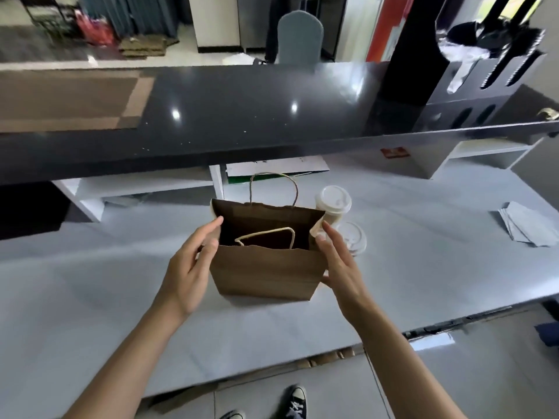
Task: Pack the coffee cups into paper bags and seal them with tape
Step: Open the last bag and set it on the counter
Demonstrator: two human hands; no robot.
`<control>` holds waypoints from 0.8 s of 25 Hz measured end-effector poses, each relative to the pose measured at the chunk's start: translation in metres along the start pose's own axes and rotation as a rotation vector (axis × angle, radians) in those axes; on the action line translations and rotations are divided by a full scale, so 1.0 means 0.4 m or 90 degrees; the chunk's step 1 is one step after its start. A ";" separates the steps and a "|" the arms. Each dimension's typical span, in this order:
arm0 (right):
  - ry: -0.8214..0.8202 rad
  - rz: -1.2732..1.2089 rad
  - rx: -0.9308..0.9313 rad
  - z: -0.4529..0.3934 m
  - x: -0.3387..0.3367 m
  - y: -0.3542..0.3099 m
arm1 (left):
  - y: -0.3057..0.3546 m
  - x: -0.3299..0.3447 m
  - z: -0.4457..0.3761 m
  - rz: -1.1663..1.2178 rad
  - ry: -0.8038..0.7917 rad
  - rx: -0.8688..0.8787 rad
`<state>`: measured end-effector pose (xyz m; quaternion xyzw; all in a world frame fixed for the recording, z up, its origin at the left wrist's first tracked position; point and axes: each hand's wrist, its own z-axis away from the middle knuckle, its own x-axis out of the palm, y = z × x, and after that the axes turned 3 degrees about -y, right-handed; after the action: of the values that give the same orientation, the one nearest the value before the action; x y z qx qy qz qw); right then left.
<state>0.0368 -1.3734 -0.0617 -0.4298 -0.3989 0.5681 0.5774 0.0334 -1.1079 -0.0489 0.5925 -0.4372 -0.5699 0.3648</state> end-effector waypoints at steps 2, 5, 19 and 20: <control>-0.022 0.012 0.006 -0.014 -0.022 -0.007 | 0.019 0.018 0.004 -0.043 0.047 0.013; -0.060 0.030 0.013 -0.021 -0.047 -0.017 | 0.033 0.029 -0.002 -0.133 0.126 0.031; -0.061 0.055 -0.067 -0.069 -0.098 -0.069 | 0.070 -0.025 -0.067 -0.401 -0.060 -0.002; -0.016 0.076 -0.087 -0.079 -0.107 -0.071 | 0.070 -0.028 -0.068 -0.394 -0.072 -0.015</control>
<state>0.0740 -1.4170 -0.0435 -0.4839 -0.4176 0.5783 0.5071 0.0580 -1.1092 -0.0164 0.6607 -0.2494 -0.6906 0.1560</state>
